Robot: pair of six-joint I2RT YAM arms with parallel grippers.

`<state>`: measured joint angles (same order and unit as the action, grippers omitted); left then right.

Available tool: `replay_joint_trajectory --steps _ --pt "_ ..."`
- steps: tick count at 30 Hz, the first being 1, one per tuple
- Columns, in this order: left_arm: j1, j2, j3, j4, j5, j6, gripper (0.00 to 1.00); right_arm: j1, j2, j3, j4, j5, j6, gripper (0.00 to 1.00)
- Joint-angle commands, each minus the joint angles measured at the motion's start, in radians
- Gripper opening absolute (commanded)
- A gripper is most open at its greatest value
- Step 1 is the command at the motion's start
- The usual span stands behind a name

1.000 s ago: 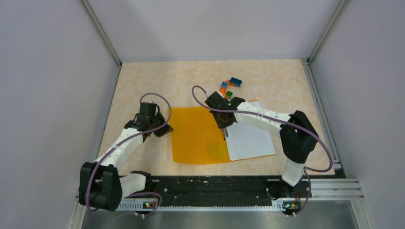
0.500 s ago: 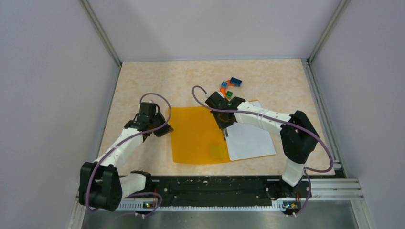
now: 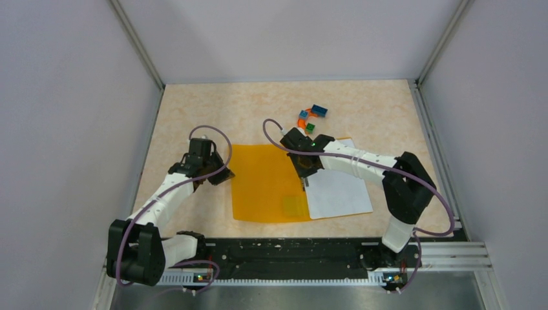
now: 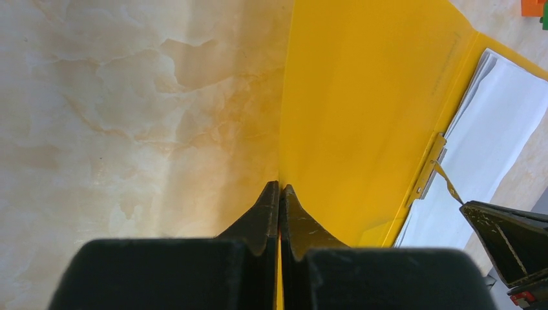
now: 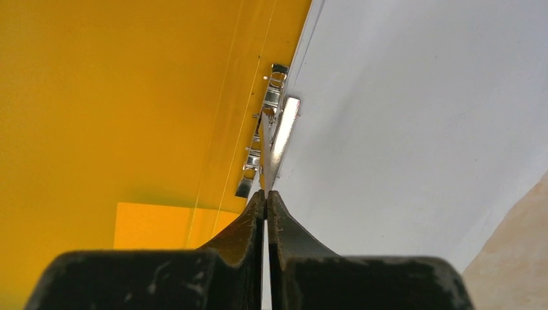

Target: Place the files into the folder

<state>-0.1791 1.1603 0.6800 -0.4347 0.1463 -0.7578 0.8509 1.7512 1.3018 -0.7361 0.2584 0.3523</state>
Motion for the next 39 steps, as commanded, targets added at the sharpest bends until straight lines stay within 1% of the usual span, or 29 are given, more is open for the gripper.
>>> replay_joint_trajectory --steps 1,8,23,32,39 --pt "0.000 -0.010 0.033 0.005 -0.054 -0.007 0.00 0.015 -0.041 -0.039 -0.013 -0.015 0.019 0.00" --pt "0.001 -0.009 0.031 0.002 -0.068 -0.017 0.00 0.021 -0.032 -0.082 0.002 -0.046 0.025 0.00" --pt "0.001 -0.016 0.033 -0.009 -0.082 -0.018 0.00 0.024 0.039 -0.159 0.038 -0.060 0.036 0.00" --pt "0.001 -0.010 0.019 0.012 -0.051 -0.020 0.00 0.024 0.105 -0.157 0.080 -0.103 0.034 0.00" --pt "0.000 -0.009 0.002 0.032 -0.017 -0.016 0.00 0.024 0.152 -0.154 0.089 -0.099 0.036 0.00"
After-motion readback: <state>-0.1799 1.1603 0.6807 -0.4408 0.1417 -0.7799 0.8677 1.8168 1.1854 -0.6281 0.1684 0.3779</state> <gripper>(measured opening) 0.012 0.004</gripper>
